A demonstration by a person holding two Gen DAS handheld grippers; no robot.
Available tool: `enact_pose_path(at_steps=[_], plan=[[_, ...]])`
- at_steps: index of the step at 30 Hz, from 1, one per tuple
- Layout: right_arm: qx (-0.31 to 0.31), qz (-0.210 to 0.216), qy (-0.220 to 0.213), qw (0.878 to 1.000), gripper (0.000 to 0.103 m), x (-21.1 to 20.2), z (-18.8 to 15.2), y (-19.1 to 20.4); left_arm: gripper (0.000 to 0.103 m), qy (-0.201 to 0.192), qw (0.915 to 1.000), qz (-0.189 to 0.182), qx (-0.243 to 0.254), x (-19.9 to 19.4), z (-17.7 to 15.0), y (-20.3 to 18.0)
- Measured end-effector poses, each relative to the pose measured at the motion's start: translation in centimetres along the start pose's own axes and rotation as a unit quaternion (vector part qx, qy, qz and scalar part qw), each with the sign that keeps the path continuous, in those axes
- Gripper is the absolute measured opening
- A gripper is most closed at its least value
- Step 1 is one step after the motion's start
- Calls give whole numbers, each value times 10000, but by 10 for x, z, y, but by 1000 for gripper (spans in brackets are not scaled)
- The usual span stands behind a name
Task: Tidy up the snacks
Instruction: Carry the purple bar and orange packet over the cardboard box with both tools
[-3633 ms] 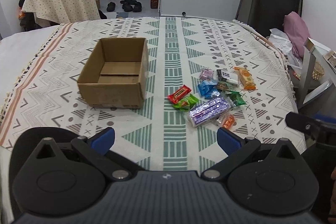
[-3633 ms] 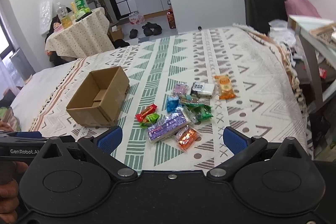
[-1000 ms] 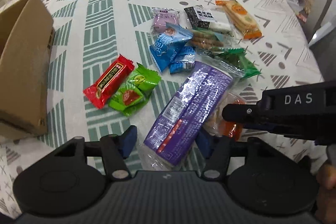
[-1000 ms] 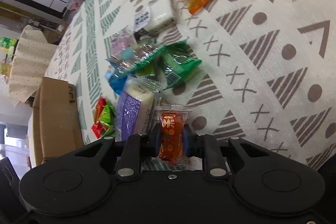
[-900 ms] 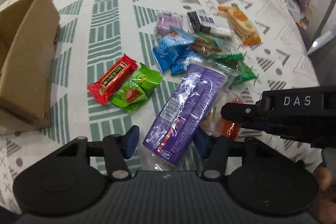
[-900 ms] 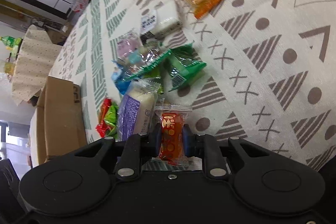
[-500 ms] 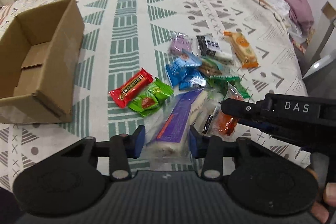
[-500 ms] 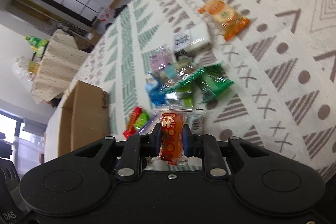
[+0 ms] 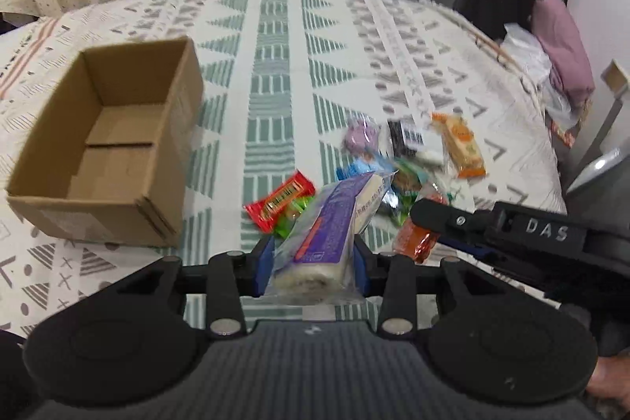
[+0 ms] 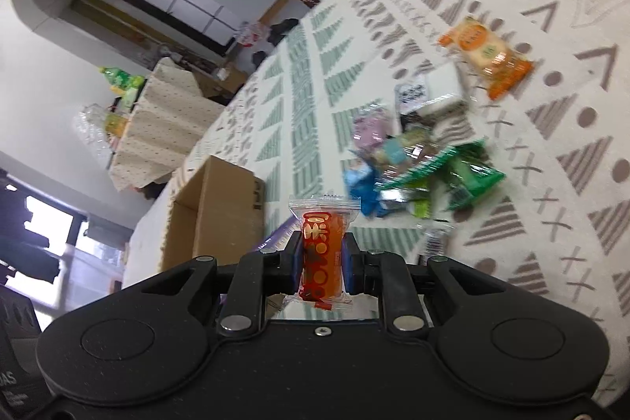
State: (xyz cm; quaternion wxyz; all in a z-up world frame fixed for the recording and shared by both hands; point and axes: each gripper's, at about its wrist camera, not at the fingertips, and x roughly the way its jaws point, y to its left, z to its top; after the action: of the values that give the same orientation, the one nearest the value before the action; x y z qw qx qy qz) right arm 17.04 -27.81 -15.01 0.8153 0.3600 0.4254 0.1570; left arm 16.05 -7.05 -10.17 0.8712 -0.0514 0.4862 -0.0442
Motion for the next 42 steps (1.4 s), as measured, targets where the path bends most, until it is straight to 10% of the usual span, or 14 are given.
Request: enact_pose_path(at_steps=[21, 42], plan=[[-823, 1045, 24, 9911, 20, 49, 12, 84, 39, -929, 9879, 754, -981, -65, 38, 99], [-931, 1251, 425, 9869, 20, 106, 5, 111, 39, -527, 9784, 957, -1757, -18, 44, 166]])
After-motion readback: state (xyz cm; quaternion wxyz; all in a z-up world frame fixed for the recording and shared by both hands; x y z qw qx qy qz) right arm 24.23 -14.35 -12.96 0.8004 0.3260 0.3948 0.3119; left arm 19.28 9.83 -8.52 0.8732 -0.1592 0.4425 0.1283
